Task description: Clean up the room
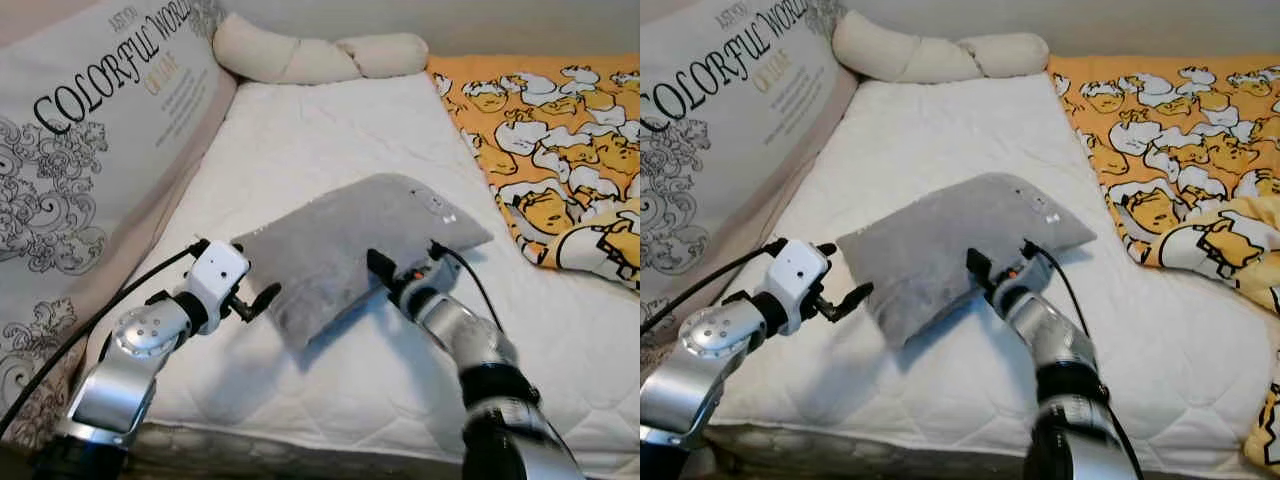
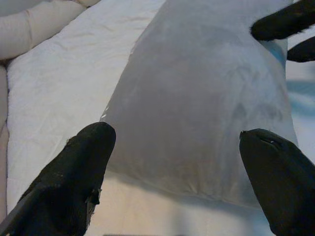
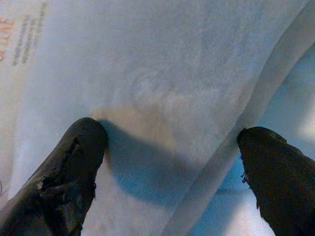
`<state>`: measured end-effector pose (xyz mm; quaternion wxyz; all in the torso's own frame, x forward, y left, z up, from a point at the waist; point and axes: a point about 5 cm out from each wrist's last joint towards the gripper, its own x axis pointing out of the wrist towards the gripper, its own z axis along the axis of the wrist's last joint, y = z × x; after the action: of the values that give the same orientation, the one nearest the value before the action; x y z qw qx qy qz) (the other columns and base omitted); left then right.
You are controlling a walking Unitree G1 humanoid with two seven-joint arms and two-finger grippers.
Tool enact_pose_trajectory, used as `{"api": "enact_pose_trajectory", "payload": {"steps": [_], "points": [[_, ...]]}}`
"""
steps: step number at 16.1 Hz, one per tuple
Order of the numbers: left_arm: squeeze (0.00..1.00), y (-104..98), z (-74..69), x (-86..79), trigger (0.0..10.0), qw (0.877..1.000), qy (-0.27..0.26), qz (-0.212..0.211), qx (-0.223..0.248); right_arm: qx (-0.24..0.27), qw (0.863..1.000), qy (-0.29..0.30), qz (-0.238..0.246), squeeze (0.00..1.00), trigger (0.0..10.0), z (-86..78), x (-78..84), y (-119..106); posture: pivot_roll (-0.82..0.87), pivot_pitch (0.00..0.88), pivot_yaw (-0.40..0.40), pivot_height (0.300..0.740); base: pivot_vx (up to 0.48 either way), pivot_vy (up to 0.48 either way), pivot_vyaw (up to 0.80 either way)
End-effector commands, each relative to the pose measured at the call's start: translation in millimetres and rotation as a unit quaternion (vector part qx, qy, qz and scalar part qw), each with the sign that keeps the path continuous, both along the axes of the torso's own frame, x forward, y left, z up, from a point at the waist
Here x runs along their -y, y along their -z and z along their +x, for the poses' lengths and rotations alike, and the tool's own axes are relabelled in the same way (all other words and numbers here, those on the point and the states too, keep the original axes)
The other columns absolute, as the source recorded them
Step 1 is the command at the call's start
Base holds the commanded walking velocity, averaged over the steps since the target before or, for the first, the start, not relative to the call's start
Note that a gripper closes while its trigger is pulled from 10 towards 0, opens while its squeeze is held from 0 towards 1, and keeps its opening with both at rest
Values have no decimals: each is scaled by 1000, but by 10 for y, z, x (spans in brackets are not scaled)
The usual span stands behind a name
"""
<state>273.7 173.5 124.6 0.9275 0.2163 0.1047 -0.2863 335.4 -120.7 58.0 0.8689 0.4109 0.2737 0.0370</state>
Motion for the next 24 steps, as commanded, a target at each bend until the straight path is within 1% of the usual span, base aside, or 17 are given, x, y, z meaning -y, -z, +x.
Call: {"api": "enact_pose_trajectory", "payload": {"steps": [1,2,3,5,7,8,9,10,11,12,15,17,21,22,24], "points": [[0,-13,3,-34,10000,1000,1,3,-2,-3,1000,23,19,0,10000,66,-21,-23,57,0,95,740,0,0,0],[0,-15,-13,-38,10000,1000,4,4,-4,-12,998,49,40,0,10000,145,-74,-55,75,0,97,740,0,0,0],[0,-18,-32,-46,10000,1000,5,5,-5,-18,996,65,51,0,10000,187,-109,-77,82,0,97,740,0,0,0],[0,-13,-82,-81,10000,1000,6,10,-12,-21,990,98,103,0,10000,247,-151,-129,102,0,94,740,0,0,0],[0,-15,-111,-117,10000,1000,3,12,-15,-26,987,112,110,0,10000,272,-155,-146,115,0,92,740,0,0,0],[0,-16,-123,-128,10000,1000,3,14,-15,-35,988,115,101,0,9451,272,-155,-133,118,0,91,740,0,0,0],[0,-18,-133,-140,10000,1000,2,15,-16,-52,990,109,74,0,118,256,-160,-101,119,0,90,740,0,0,0],[0,-19,-133,-142,10000,1000,1,16,-17,-55,991,106,61,0,0,252,-158,-91,119,0,90,740,0,0,0],[0,-17,-129,-135,10000,1000,1,16,-17,-62,992,109,25,0,0,236,-111,-55,117,0,88,740,0,0,0],[0,-15,-126,-124,10000,1000,1,16,-17,-69,992,109,18,0,0,222,-96,-31,118,0,85,740,0,0,0],[0,-29,-104,-106,10000,1000,-1,12,-14,-77,990,121,16,0,0,202,-62,5,121,0,80,740,0,0,0],[0,-27,-106,-117,10000,1000,-3,13,-13,-73,990,123,14,0,0,209,-57,-4,126,0,77,740,0,0,0],[0,-44,-130,-140,10000,1000,-11,14,-11,-67,990,122,19,0,0,216,-78,-16,144,0,68,740,0,0,0],[0,-42,-140,-142,10000,1000,-12,13,-12,-65,990,122,19,0,0,216,-83,-16,137,0,83,740,0,0,0],[0,-36,-140,-136,10000,1000,-10,14,-15,-66,990,124,19,0,0,211,-86,-9,136,0,83,740,0,0,0]]}}
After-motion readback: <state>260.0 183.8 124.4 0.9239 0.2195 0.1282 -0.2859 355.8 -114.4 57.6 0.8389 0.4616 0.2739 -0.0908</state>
